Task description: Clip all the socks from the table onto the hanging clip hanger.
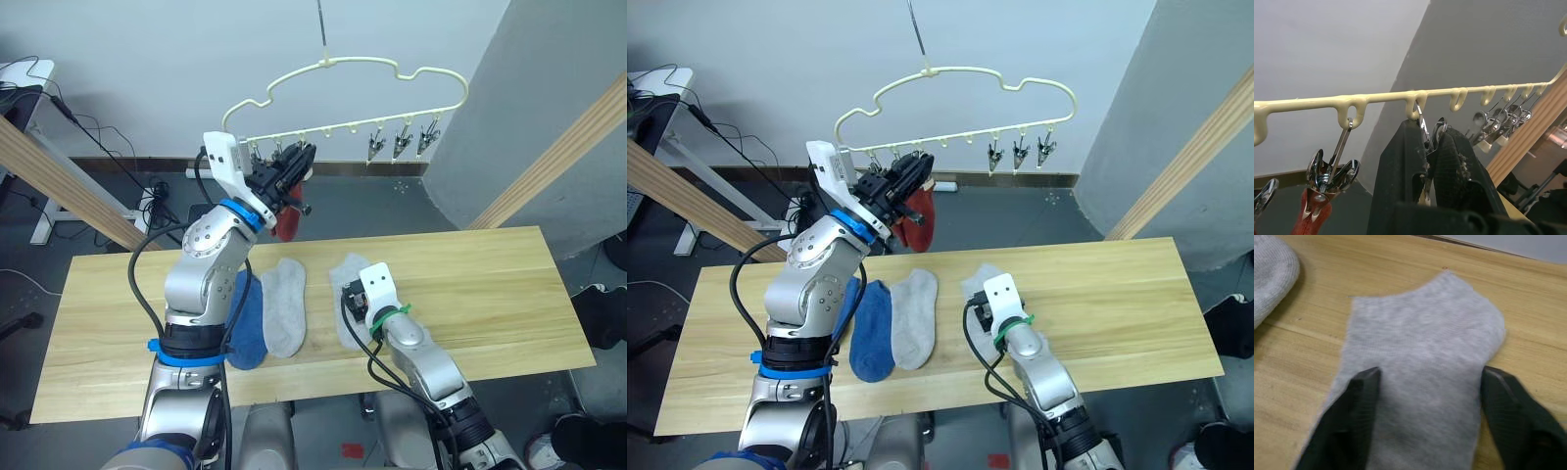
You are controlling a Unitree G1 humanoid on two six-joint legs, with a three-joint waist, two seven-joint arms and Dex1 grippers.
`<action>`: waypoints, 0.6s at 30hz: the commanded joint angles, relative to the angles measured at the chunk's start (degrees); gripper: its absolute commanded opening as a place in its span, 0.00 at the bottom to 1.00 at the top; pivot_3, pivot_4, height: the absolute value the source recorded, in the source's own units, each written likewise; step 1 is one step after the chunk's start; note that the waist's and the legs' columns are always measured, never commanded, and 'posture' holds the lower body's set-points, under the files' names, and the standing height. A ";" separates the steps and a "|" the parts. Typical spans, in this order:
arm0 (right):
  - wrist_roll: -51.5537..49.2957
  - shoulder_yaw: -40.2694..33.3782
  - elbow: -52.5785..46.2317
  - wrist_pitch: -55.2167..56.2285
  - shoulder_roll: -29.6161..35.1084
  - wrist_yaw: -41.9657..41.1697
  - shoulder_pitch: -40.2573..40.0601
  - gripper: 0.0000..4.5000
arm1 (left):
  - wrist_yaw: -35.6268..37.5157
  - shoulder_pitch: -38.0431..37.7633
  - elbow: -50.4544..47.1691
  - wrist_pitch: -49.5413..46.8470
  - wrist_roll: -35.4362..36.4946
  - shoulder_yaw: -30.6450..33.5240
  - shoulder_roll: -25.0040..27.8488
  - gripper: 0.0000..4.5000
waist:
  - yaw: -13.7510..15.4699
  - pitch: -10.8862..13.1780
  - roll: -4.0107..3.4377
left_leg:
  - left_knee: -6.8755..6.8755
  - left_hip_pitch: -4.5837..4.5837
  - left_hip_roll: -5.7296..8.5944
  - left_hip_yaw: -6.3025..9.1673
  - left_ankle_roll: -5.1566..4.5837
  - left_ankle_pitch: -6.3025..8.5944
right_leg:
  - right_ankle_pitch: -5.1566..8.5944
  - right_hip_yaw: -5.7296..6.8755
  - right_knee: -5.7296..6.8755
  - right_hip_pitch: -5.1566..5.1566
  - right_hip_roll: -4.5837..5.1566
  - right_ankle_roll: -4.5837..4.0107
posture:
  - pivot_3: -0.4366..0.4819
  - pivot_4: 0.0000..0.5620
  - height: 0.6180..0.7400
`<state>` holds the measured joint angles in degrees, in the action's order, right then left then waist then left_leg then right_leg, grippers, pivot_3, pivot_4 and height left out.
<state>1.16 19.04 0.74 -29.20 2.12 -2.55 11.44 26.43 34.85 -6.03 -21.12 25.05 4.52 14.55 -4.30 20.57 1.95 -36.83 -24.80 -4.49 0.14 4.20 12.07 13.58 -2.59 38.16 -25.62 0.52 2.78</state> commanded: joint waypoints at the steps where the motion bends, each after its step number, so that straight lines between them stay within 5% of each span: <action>1: 0.89 -0.46 0.77 -2.39 1.14 -1.03 -3.21 0.41 | 1.09 1.12 -3.50 -0.71 1.86 0.42 0.60 0.06 | 0.02 0.00 0.00 | 0.00 0.00 0.00 0.01 0.00 0.00 | 0.00 0.00 -0.01 0.00 0.00 0.00 | 0.33 0.65 1.00; 6: 1.95 0.11 -4.26 -0.44 3.29 -3.31 -3.09 0.01 | 1.37 1.63 -4.17 -3.50 4.17 1.06 1.05 0.06 | 0.17 0.00 0.00 | 0.00 0.00 0.01 0.00 0.00 0.00 | 0.00 -0.01 -0.04 0.01 0.00 0.00 | 0.32 0.66 1.00; 18: 3.23 0.95 -17.57 15.17 11.76 -14.90 1.97 0.00 | -1.01 3.63 -7.26 -14.06 12.49 3.86 1.24 0.06 | -0.01 0.03 -0.01 | 0.07 -0.05 -0.01 0.09 0.00 0.00 | 0.01 -0.06 -0.10 -0.04 -0.12 0.01 | 0.31 0.68 1.00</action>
<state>4.30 20.04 -14.91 -15.81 13.88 -16.60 13.13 25.49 36.85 -9.51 -35.02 35.74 7.17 15.49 -4.31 20.59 1.95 -36.77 -24.85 -4.49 0.22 4.20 12.07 13.60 -2.66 38.03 -25.66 0.40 2.79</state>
